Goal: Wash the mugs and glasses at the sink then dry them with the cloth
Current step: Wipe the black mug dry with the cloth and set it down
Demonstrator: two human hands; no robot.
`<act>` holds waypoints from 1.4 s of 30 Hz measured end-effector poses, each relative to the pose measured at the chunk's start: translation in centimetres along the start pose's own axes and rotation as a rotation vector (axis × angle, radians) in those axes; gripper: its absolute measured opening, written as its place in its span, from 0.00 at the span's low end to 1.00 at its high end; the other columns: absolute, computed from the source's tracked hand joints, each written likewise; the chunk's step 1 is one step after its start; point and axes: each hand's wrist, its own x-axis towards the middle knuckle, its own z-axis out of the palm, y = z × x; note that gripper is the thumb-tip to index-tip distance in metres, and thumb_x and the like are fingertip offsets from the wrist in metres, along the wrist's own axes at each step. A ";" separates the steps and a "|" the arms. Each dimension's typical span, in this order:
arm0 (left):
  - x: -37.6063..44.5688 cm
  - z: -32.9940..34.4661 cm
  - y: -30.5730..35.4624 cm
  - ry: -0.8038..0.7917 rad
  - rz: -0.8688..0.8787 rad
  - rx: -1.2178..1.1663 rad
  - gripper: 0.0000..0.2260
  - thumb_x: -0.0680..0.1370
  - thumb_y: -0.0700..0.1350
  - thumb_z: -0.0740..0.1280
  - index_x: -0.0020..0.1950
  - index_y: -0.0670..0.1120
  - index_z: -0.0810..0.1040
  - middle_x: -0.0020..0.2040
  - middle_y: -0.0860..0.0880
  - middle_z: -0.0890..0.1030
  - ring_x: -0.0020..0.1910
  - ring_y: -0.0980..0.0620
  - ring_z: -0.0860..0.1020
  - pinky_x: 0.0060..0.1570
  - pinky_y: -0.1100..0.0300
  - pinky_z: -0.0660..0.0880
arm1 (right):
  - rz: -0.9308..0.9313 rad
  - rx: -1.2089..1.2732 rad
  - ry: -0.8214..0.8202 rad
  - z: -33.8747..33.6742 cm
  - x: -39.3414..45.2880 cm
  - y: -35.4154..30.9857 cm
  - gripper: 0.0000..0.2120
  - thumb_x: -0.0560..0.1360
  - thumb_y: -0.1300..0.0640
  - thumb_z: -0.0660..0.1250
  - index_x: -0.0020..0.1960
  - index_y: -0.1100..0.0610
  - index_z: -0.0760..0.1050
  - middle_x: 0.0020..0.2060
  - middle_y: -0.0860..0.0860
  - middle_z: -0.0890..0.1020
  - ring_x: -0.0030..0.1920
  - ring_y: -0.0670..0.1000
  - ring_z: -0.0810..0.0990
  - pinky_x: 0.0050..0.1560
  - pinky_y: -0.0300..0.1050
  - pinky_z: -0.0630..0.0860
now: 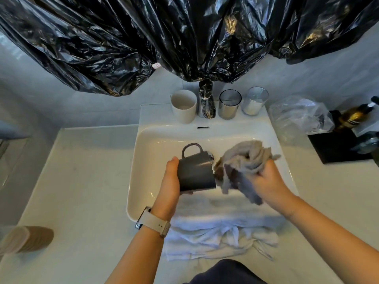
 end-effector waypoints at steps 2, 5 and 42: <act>-0.1 -0.3 0.1 -0.021 0.185 0.177 0.16 0.82 0.58 0.57 0.54 0.49 0.77 0.46 0.49 0.82 0.47 0.55 0.81 0.39 0.61 0.80 | 0.028 -0.014 -0.055 -0.9 1.4 -1.6 0.09 0.75 0.61 0.69 0.51 0.49 0.80 0.51 0.48 0.83 0.54 0.41 0.81 0.55 0.36 0.77; -0.7 -0.5 0.7 -0.162 0.403 0.463 0.18 0.77 0.63 0.53 0.54 0.53 0.74 0.43 0.56 0.79 0.43 0.62 0.78 0.43 0.71 0.73 | 0.124 -0.140 -0.341 -0.7 3.4 -3.6 0.14 0.74 0.54 0.70 0.59 0.48 0.77 0.55 0.45 0.81 0.57 0.39 0.79 0.56 0.33 0.75; -0.8 0.5 -1.3 -0.228 0.291 0.792 0.15 0.84 0.57 0.52 0.53 0.50 0.72 0.43 0.44 0.81 0.42 0.49 0.79 0.47 0.51 0.75 | 0.403 -0.232 -0.218 5.3 3.8 0.8 0.13 0.81 0.52 0.61 0.51 0.58 0.81 0.47 0.56 0.83 0.49 0.53 0.80 0.48 0.40 0.74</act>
